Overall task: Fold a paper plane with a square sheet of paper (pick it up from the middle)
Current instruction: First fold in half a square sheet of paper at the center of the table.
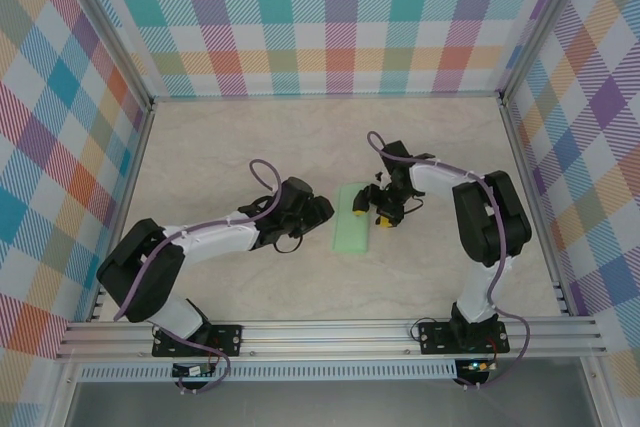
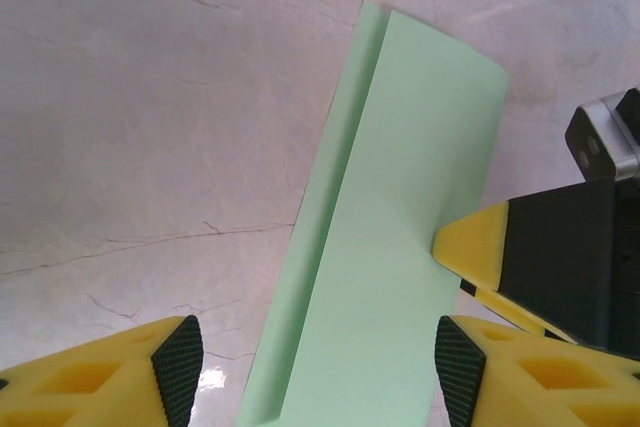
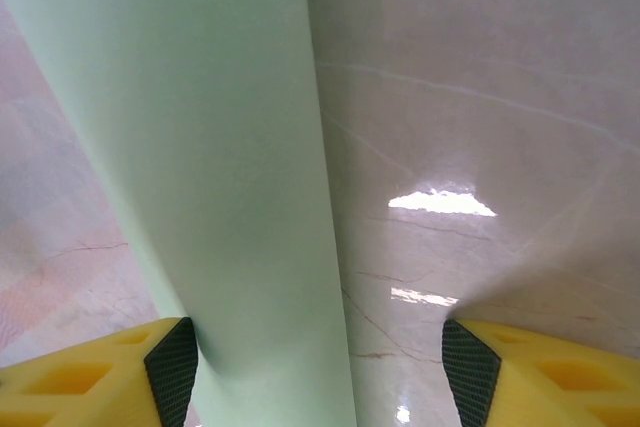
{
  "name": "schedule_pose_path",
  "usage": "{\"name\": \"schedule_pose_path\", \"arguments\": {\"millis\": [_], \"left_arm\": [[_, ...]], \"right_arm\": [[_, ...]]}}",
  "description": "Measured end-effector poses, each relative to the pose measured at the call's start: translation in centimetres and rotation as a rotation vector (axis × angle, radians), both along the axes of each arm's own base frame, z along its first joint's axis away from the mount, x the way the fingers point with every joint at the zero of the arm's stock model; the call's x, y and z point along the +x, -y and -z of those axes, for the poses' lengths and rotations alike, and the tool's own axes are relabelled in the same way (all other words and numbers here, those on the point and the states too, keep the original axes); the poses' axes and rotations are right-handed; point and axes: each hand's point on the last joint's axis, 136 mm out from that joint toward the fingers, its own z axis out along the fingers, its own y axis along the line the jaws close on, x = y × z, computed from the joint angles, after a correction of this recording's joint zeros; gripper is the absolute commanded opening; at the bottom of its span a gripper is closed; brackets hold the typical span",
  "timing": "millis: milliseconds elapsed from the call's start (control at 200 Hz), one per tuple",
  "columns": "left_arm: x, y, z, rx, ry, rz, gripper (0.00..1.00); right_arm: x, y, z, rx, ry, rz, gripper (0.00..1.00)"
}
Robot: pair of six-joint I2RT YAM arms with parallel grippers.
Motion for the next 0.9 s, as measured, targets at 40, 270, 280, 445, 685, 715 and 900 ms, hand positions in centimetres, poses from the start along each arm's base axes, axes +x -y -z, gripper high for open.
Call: {"name": "schedule_pose_path", "arguments": {"millis": [40,270,280,445,685,715,900], "left_arm": [[0.1,-0.3,-0.3,0.002,0.008,-0.01,0.67],[0.7,-2.9,-1.1,0.014,0.018,-0.075,0.68],[0.7,-3.0,-1.1,0.015,0.019,-0.077,0.68],[0.7,-4.0,-0.7,0.029,0.007,-0.097,0.69],[0.7,-4.4,-0.4,0.034,-0.001,-0.106,0.69],[0.7,-4.4,-0.4,0.034,-0.002,-0.105,0.69],[0.4,-4.4,-0.1,0.031,-0.014,-0.095,0.69]], "right_arm": [[0.0,0.0,0.0,-0.008,-0.002,-0.003,0.72],[0.1,0.0,0.2,-0.05,-0.033,-0.009,0.72],[0.1,0.0,0.2,-0.053,-0.035,-0.009,0.72],[0.1,0.0,0.4,-0.084,-0.051,-0.012,0.74],[0.2,-0.3,0.5,-0.127,-0.07,-0.024,0.78],[0.2,-0.3,0.5,-0.133,-0.07,-0.026,0.78],[0.2,-0.2,0.7,-0.167,-0.072,-0.035,0.79]]}}
